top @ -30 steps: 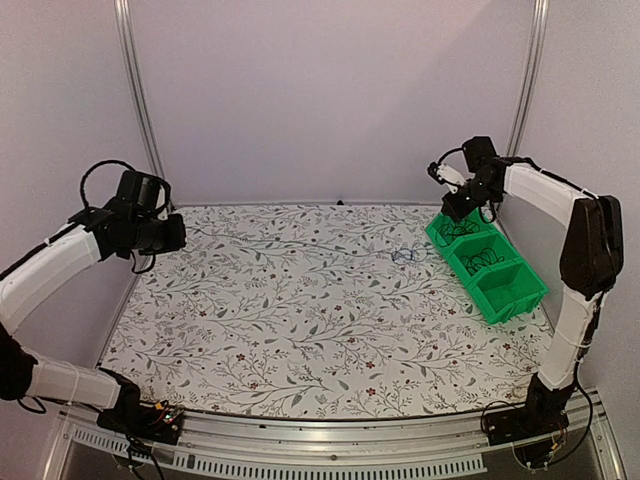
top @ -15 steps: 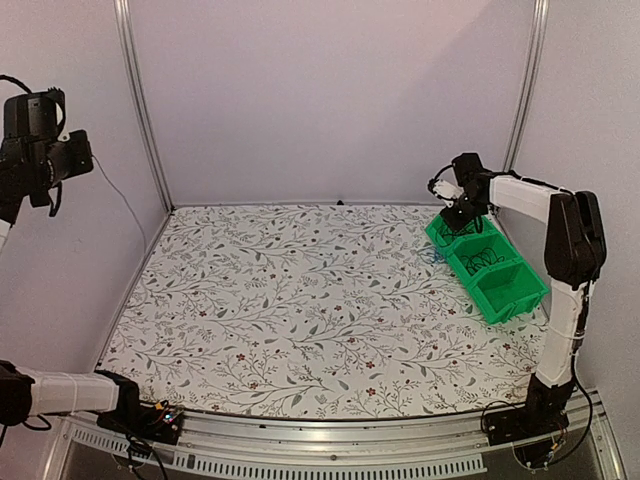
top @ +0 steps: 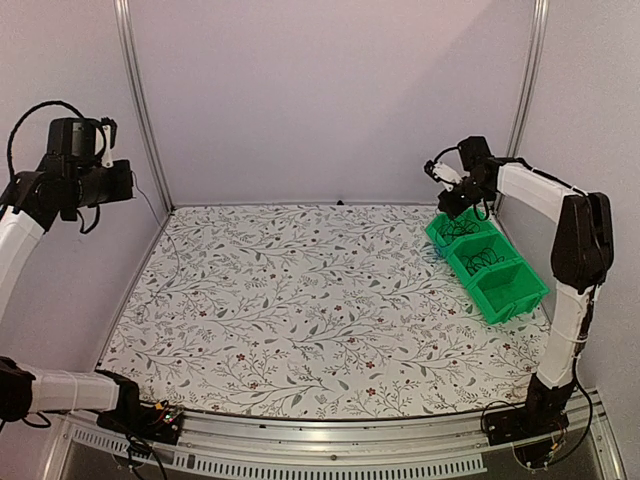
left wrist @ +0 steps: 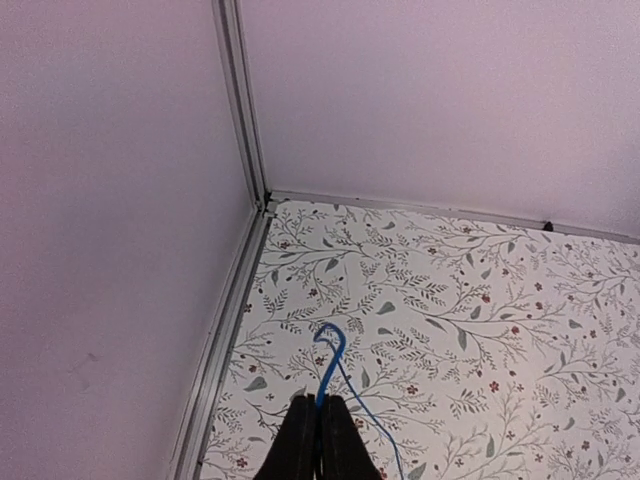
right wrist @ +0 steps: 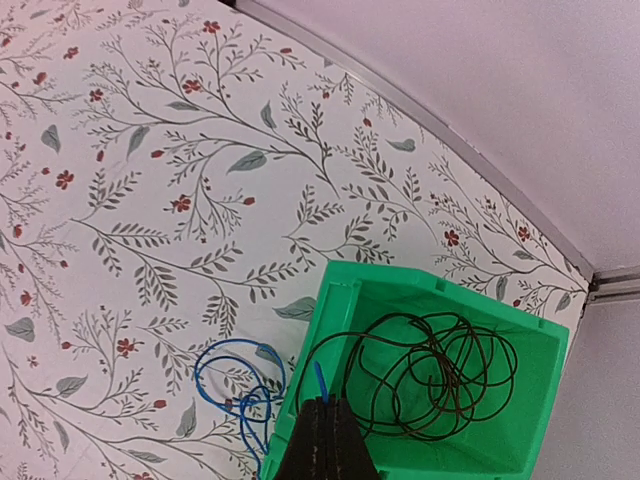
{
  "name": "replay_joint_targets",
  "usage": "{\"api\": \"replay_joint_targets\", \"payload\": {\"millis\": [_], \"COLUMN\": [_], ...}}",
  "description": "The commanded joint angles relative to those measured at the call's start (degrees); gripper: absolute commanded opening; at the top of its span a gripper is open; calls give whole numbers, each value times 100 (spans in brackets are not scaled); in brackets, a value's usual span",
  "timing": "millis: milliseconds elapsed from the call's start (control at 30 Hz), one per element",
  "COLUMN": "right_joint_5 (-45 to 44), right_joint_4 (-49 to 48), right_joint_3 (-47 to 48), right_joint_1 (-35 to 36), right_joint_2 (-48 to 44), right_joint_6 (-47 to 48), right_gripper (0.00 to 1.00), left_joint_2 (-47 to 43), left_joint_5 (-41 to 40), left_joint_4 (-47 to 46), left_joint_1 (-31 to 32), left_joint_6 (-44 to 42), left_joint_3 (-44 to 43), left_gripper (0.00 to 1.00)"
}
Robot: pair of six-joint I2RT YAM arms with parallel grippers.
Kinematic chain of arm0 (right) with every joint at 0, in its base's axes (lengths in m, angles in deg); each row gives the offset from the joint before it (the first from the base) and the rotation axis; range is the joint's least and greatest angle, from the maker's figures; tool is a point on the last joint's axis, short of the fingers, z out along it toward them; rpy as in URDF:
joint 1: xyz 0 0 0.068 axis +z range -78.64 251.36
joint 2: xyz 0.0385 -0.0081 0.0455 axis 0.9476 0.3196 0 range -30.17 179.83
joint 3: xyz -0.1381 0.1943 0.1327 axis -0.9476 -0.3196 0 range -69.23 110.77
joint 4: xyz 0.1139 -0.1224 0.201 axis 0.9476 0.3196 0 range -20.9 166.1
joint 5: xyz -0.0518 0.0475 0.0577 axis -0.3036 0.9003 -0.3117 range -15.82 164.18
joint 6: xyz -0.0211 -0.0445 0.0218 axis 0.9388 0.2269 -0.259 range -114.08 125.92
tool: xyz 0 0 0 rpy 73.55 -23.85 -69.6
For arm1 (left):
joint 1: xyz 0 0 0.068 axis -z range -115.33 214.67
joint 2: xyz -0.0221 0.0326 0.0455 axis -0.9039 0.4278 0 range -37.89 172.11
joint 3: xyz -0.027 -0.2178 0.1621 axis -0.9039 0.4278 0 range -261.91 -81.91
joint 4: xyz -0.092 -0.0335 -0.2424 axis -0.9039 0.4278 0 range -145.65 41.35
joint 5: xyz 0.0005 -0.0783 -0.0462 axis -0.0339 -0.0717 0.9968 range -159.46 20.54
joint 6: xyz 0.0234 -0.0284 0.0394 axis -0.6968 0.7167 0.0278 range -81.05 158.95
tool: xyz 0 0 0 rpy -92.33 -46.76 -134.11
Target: Untangle the cables
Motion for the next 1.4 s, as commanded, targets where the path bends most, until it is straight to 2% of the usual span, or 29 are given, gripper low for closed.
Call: {"api": "replay_joint_targets", "payload": {"millis": [0,233,567,667,733,800,933,1033,1100,1233,1367], "right_joint_5": [992,1508,1353,1555,1704,1915,2468,2767,2921,3097,3129], "right_joint_4": [190,434,606,648,660,665,613,570,544,575,586], "right_joint_3": [341,705,896,835,749,635,351,269,248,269,278], "right_joint_1": [17,16,14,23,21,23,19,46,83,294,607], "right_joint_2": [-788,-1221,-1670,-1836,-1943,-2010,-2101,-2108,-2082,-1966,-1858], "right_joint_6": [-242,-374,-245,-230,-239,-271,-335,-447,-541,-659,-670], "right_gripper": [0,0,0,0,0,0,0,0,0,0,0], "left_joint_2": [-21,265,1082,1459,1635,1776,2213,2534,2698,3163,4072], "left_joint_5": [1434,2837,3105,3046,2775,2555,2664,2759,2821,2492,2460], "left_joint_4": [-785,-1771,-2720,-2703,-2628,-2622,-2988,-3738,-4639,-6140,-6097], "left_joint_1": [38,101,449,639,872,1143,1801,2549,3074,4090,4404], "left_joint_6": [259,657,844,790,728,709,912,992,853,-108,-441], "left_joint_3": [456,1287,2335,2378,2305,2225,2063,2009,2035,1892,892], "left_gripper": [0,0,0,20,30,34,39,44,46,50,50]}}
